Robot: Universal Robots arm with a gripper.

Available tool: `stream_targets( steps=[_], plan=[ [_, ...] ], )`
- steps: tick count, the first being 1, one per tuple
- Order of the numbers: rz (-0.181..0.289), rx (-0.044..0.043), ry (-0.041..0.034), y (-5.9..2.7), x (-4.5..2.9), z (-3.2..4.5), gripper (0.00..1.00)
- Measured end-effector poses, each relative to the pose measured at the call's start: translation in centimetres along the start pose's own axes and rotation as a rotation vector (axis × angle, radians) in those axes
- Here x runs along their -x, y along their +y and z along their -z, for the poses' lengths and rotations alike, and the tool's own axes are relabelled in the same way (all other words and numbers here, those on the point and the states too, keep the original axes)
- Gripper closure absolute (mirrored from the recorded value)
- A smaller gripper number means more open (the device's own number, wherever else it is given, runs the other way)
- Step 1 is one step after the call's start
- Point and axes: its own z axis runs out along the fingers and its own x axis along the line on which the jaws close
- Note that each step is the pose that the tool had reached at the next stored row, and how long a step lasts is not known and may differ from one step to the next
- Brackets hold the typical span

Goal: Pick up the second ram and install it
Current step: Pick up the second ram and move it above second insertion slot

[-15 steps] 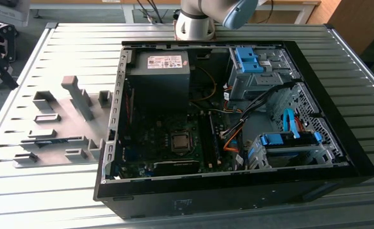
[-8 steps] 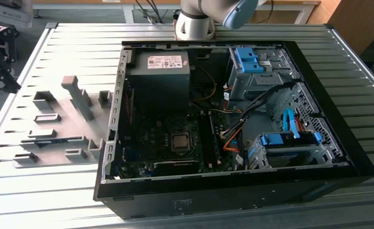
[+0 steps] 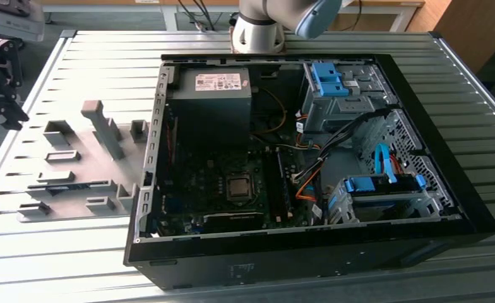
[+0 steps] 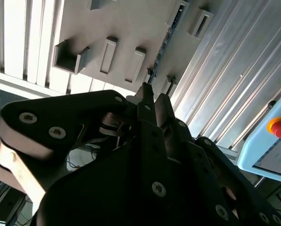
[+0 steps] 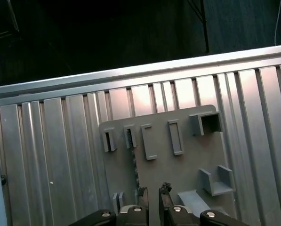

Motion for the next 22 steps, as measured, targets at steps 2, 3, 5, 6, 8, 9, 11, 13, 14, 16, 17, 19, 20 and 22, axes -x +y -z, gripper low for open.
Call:
stream_targets(
  steps=[2,3,5,6,8,9,11,13,14,16,17,19,20,22],
  plan=[
    [0.034,-0.0006,0.0009,-0.02,-0.01,-0.2,0.76],
    [0.051,-0.0008,0.0015,-0.02,-0.02,-0.3,0.76],
    [0.082,-0.0008,0.0025,-0.03,-0.02,-0.49,0.76],
    [0.088,-0.0005,0.0029,-0.04,-0.08,-0.55,0.76],
    [0.094,-0.0004,0.0031,-0.07,-0.27,-0.64,0.76],
    [0.097,-0.0005,0.0031,-0.09,-0.36,-0.7,0.76],
    [0.109,-0.0003,0.0034,-0.11,-0.45,-0.81,0.76],
    [0.12,0.0002,0.0041,-0.13,-0.56,-0.97,0.76],
    [0.122,0.0002,0.0041,-0.14,-0.66,-1.12,0.76],
    [0.125,0.0,0.004,-0.15,-0.76,-1.45,0.76],
    [0.126,0.0,0.0041,-0.15,-0.8,-1.61,0.76],
    [0.128,-0.0013,0.0042,-0.16,-0.82,-1.87,0.76],
    [0.129,-0.004,0.0051,-0.17,-0.82,-1.89,0.75],
    [0.129,-0.0055,0.0065,-0.18,-0.83,-1.89,0.69]
  ],
)
